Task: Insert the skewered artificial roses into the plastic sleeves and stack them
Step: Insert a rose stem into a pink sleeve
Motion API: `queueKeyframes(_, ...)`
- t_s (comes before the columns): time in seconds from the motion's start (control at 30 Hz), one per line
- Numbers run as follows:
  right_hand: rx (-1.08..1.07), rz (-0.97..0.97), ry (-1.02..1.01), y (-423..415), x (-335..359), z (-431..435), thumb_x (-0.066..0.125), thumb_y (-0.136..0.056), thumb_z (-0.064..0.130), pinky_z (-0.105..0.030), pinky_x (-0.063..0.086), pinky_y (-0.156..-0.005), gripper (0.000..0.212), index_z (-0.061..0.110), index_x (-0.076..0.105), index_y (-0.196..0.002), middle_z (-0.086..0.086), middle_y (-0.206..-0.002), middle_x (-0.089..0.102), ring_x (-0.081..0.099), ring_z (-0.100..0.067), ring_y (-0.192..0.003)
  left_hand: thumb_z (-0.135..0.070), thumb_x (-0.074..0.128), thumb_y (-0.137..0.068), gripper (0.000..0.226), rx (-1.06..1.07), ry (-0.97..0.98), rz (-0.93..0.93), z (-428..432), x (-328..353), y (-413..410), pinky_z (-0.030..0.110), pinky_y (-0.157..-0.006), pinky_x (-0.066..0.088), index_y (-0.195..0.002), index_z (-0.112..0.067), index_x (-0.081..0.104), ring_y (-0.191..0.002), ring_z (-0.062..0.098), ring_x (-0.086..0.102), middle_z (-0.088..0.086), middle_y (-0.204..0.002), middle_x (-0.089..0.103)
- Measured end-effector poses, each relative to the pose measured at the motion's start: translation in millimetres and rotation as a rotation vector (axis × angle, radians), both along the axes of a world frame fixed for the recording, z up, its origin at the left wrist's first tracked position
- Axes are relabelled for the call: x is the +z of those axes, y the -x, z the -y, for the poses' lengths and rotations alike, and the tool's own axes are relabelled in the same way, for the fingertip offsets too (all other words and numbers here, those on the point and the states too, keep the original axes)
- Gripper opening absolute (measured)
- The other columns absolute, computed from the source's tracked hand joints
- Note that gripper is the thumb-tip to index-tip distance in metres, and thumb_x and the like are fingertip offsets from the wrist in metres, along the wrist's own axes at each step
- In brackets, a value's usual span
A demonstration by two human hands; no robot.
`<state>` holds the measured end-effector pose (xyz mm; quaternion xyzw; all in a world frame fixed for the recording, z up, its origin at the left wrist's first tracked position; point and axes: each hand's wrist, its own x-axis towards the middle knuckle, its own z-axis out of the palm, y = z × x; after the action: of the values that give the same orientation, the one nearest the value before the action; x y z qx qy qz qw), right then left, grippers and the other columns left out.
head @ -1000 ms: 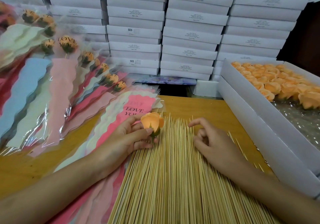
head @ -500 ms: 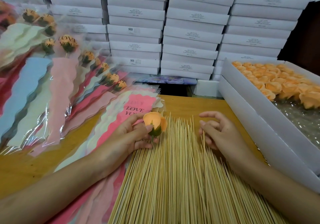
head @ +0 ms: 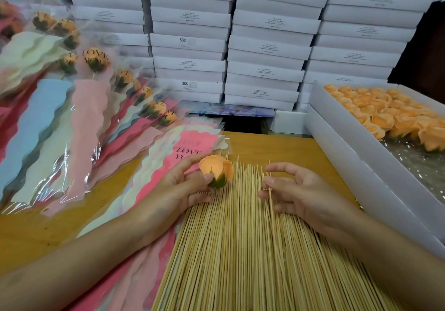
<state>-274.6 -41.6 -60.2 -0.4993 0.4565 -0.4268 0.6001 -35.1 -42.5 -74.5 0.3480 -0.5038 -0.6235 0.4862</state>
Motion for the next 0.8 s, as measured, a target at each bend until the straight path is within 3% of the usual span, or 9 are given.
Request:
queueKeyframes(0.23,-0.01,0.064,0.0,-1.8,2.0,-3.5,0.073,-0.071,0.023,-0.019,0.054,-0.052,0.027,0.01,0.056,-0.088,-0.007,-0.081,0.074,0.073,-0.015,-0.072,-0.013,0.066,-0.077,0.053,-0.013,0.013,0.008,-0.1,-0.2,-0.9,0.023,-0.073,0.058,-0.129,-0.017,0.056,-0.08,0.013,0.066,0.007,-0.097,0.069)
queueKeyframes(0.4,-0.027,0.104,-0.028,-1.4,-0.2,-2.6,0.073,-0.07,0.019,-0.016,0.052,-0.05,0.032,0.004,0.064,-0.096,-0.01,-0.086,0.075,0.073,-0.01,-0.075,-0.014,0.067,-0.076,0.055,-0.017,0.017,0.013,-0.1,0.0,-0.4,0.024,-0.074,0.058,-0.13,-0.015,0.055,-0.082,0.014,0.067,0.008,-0.097,0.07)
queueKeyframes(0.57,-0.031,0.199,-0.062,-2.2,-1.3,-2.2,0.073,-0.066,0.008,-0.017,0.055,-0.059,0.041,0.002,0.065,-0.105,-0.013,-0.095,0.076,0.074,-0.015,-0.082,-0.012,0.065,-0.076,0.055,-0.007,0.016,0.013,0.4,-1.0,1.0,0.026,-0.076,0.057,-0.13,-0.011,0.054,-0.085,0.019,0.064,0.01,-0.099,0.068)
queueKeyframes(0.8,-0.076,0.555,-0.212,-6.2,3.0,-3.6,0.066,-0.069,-0.005,-0.02,0.057,-0.058,0.043,-0.001,0.059,-0.112,-0.016,-0.092,0.074,0.073,-0.016,-0.075,-0.009,0.063,-0.078,0.054,-0.008,0.023,0.011,-0.1,-0.5,1.4,0.026,-0.076,0.057,-0.131,-0.011,0.053,-0.082,0.02,0.068,0.012,-0.1,0.069)
